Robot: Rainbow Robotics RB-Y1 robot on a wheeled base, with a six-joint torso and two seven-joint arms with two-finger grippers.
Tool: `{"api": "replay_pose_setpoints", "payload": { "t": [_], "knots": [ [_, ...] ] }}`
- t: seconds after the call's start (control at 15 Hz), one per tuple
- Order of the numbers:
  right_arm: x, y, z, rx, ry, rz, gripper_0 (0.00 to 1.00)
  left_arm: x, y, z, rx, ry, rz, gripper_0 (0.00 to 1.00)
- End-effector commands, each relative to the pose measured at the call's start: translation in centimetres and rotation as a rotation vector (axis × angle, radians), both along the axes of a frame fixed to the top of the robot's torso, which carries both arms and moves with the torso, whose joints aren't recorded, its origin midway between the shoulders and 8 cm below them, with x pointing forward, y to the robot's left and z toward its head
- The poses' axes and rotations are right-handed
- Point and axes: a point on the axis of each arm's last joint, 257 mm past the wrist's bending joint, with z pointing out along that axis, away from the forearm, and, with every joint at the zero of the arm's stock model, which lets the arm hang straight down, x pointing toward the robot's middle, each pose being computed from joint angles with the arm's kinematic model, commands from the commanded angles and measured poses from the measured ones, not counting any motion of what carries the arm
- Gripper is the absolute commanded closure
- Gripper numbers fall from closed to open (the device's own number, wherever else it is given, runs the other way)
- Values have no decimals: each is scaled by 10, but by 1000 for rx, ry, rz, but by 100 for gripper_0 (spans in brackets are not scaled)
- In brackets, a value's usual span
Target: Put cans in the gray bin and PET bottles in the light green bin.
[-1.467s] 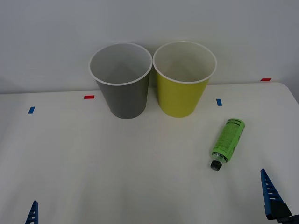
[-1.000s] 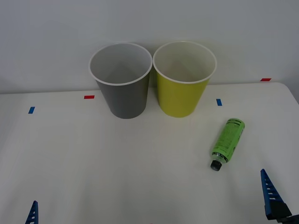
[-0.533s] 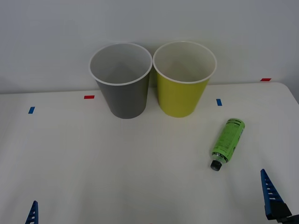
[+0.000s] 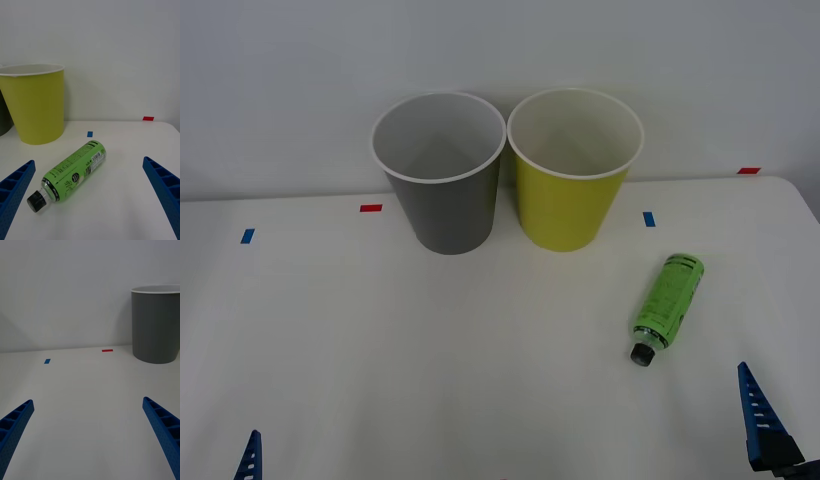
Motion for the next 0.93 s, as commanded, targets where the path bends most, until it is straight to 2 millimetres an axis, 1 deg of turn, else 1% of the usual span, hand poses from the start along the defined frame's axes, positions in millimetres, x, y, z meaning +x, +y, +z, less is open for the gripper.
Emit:
{"api": "replay_pose_setpoints", "payload": {
  "t": [0.07,0.6,0.67,0.73,0.93],
  "knots": [
    [0,0,0,0,0,0,0,0,0,0,0,0,0,0],
    [0,0,0,0,0,0,0,0,0,0,0,0,0,0],
    [-5,-5,-25,18,52,-27,0,0,0,0,0,0,0,0],
    [-4,-9,-20,7,18,-33,0,0,0,0,0,0,0,0],
    [-7,-11,-20,20,17,-39,0,0,0,0,0,0,0,0]
  ]
}}
